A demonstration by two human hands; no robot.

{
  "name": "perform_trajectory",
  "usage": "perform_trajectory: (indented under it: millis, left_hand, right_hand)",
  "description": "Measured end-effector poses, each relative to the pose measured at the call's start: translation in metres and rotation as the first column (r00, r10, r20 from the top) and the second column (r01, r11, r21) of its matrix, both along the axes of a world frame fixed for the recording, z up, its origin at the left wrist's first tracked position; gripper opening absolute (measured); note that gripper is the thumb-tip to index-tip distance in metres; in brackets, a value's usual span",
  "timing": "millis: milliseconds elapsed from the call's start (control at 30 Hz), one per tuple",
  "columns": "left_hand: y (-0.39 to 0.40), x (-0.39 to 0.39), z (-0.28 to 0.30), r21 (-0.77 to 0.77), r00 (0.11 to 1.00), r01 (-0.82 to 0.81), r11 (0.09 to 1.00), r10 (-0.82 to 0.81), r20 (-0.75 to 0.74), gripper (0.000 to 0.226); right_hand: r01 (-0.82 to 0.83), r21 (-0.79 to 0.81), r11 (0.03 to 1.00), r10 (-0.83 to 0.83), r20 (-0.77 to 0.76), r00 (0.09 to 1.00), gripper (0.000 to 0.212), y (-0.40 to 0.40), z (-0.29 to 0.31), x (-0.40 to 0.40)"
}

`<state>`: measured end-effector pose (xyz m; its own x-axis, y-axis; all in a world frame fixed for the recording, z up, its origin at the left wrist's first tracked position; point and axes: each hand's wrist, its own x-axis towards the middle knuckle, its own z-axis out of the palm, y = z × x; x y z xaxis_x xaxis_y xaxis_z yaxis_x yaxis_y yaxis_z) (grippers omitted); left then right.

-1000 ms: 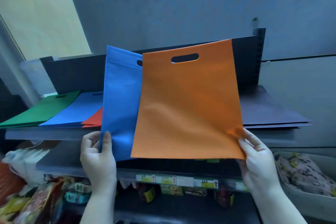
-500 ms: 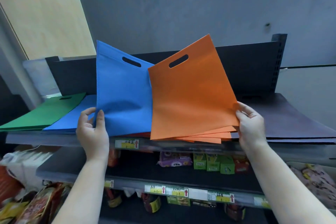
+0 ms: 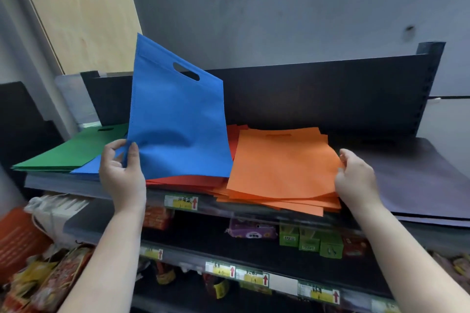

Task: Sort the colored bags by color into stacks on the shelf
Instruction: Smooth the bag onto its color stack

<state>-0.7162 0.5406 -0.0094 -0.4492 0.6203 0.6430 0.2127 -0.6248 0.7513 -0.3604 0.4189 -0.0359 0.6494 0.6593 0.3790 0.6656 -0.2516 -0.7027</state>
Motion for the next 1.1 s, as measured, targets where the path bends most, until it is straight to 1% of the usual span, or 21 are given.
perform_trajectory:
  millis: [67,100,133,167,200,233,300,333,433,500,567,600,667,733,800,867,933,1000,1100]
  left_hand:
    - [0.002,-0.005,0.0,0.011,1.0,0.008,1.0,-0.008,0.017,0.019]
    - [0.003,-0.008,0.001,0.016,0.999,0.005,1.0,-0.006,0.032,0.013]
    - [0.003,-0.011,0.003,0.014,0.999,0.004,1.0,-0.005,0.043,0.004]
    - [0.003,-0.014,0.006,0.016,0.998,-0.003,1.0,0.002,0.061,0.006]
    - [0.003,-0.017,0.008,0.018,0.997,-0.014,1.0,0.013,0.074,0.014]
    - [0.004,-0.02,0.011,0.02,0.996,-0.017,1.0,0.015,0.091,0.018]
    - [0.009,-0.027,0.016,0.03,0.991,-0.012,0.999,0.008,0.132,0.019]
    - [0.013,-0.032,0.018,0.036,0.989,-0.011,0.999,0.006,0.149,0.018]
    - [0.03,-0.047,0.023,0.039,0.987,-0.007,0.999,0.001,0.161,0.013]
    - [0.045,-0.059,0.026,0.048,0.982,0.034,0.998,-0.043,0.186,0.014]
    - [0.064,-0.074,0.029,0.063,0.974,0.08,0.995,-0.091,0.208,0.016]
    - [0.075,-0.084,0.031,0.055,0.976,0.088,0.995,-0.097,0.195,0.017]
    - [0.098,-0.105,0.036,0.032,0.978,0.118,0.992,-0.122,0.166,0.018]
    - [0.121,-0.126,0.036,0.012,0.979,0.158,0.987,-0.158,0.125,0.018]
    - [0.143,-0.146,0.032,-0.021,0.985,0.161,0.987,-0.159,0.068,0.016]
    - [0.164,-0.165,0.028,-0.059,0.987,0.153,0.986,-0.155,-0.033,0.013]
    - [0.187,-0.185,0.021,-0.1,0.98,0.128,0.987,-0.141,-0.143,0.006]
    - [0.209,-0.201,0.016,-0.146,0.964,0.095,0.985,-0.128,-0.234,0.012]
    - [0.238,-0.221,0.007,-0.259,0.917,0.052,0.964,-0.149,-0.37,0.017]
  right_hand:
    - [-0.029,-0.047,0.998,0.036,0.154,0.987,0.044,0.004,0.004,-0.004]
    - [-0.049,-0.04,0.998,0.056,0.202,0.978,0.041,0.006,0.009,-0.009]
    - [-0.083,-0.02,0.996,0.085,0.22,0.972,0.039,0.01,0.016,-0.015]
    - [-0.136,0.01,0.991,0.131,0.213,0.968,0.037,0.014,0.023,-0.024]
    - [-0.198,0.044,0.979,0.187,0.189,0.964,0.035,0.021,0.029,-0.033]
    - [-0.261,0.069,0.963,0.247,0.163,0.955,0.034,0.028,0.036,-0.045]
    - [-0.368,0.083,0.926,0.36,0.094,0.928,0.032,0.047,0.045,-0.072]
    - [-0.412,0.072,0.908,0.411,0.032,0.911,0.034,0.058,0.048,-0.086]
    - [-0.522,0.037,0.852,0.517,-0.217,0.828,0.04,0.095,0.054,-0.128]
    - [-0.546,0.11,0.831,0.546,-0.35,0.761,0.032,0.12,0.055,-0.151]
    - [-0.511,0.244,0.824,0.564,-0.44,0.699,0.023,0.143,0.057,-0.171]
    - [-0.476,0.302,0.826,0.563,-0.472,0.679,0.019,0.153,0.058,-0.179]
    - [-0.412,0.356,0.839,0.541,-0.458,0.706,0.009,0.172,0.06,-0.195]
    - [-0.389,0.354,0.851,0.516,-0.419,0.748,0.003,0.19,0.06,-0.213]
    - [-0.389,0.318,0.864,0.491,-0.365,0.791,0.007,0.206,0.058,-0.231]
    - [-0.385,0.272,0.882,0.457,-0.289,0.841,0.018,0.221,0.053,-0.25]
    - [-0.366,0.235,0.9,0.418,-0.235,0.878,0.02,0.235,0.046,-0.269]
    - [-0.344,0.193,0.919,0.375,-0.16,0.913,0.017,0.247,0.037,-0.288]
    - [-0.315,0.107,0.943,0.32,-0.031,0.947,0.008,0.263,0.024,-0.313]
